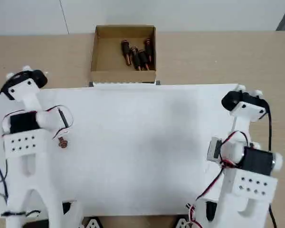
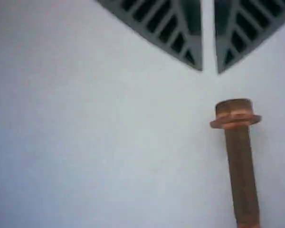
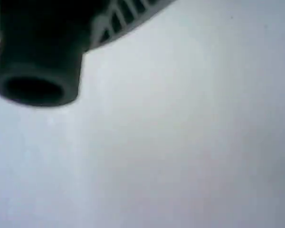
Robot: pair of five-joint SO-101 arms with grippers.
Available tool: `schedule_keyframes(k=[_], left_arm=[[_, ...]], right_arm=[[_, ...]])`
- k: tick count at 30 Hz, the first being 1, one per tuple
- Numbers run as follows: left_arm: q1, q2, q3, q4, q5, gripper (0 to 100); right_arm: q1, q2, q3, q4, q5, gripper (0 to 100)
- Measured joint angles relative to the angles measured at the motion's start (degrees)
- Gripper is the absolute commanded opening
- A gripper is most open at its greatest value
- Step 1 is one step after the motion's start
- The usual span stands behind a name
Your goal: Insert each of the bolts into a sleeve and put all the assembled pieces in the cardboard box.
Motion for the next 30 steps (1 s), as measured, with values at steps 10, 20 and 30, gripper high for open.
schedule_keyframes(k=[10, 20, 30], left_arm=[[-0.79, 15.82, -5.89, -1.14, -3.96, 1], [-2.46, 28.31, -14.15, 1.85, -4.04, 6], [-2.46, 35.60, -14.24, -2.11, -4.04, 6]], right_arm=[[0.00, -4.75, 5.10, -5.98, 0.00, 0.4], [0.00, -4.84, 9.85, -10.55, 0.00, 0.5], [0.00, -4.84, 10.20, -13.36, 2.99, 0.4]])
